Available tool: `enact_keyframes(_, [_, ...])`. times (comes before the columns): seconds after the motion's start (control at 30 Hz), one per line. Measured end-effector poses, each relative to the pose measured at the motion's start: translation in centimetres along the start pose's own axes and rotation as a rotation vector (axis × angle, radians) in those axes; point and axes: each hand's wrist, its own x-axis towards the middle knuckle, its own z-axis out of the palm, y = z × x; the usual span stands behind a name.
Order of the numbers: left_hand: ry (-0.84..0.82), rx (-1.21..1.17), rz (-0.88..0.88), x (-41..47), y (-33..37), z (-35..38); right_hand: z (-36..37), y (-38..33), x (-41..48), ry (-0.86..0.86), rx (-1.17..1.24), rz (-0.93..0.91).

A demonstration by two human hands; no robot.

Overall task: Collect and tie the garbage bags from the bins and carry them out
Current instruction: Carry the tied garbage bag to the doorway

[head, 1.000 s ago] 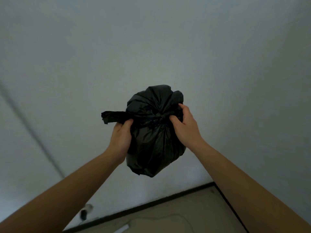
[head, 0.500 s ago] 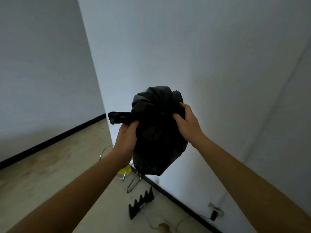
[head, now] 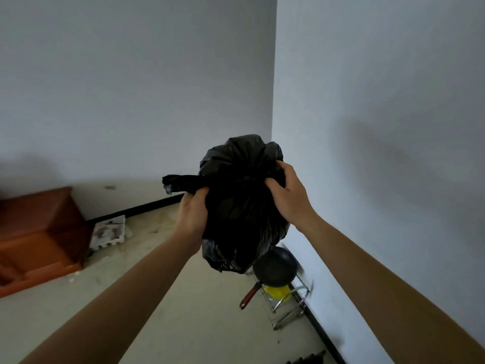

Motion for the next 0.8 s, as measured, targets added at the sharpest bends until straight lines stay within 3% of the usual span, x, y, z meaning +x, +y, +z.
enact_keyframes(0.2, [0.078, 0.029, 0.05, 12.0, 1.9, -2.0, 6.2, 0.3, 13.1, -0.099, 0.071, -0.013])
enact_keyframes(0.47, [0.228, -0.037, 0.037, 28.0, 0.7, -9.8, 20.3, 2.2, 27.9, -0.232, 0.057, -0.037])
enact_keyframes(0.67, [0.102, -0.029, 0.017, 45.2, 0.0, -14.0, 29.5, 5.2, 42.1, -0.18, 0.035, -0.009])
enact_keyframes(0.8, [0.007, -0.013, -0.001, 56.8, 2.0, -13.6, 31.7, 5.5, 51.3, -0.093, 0.02, 0.034])
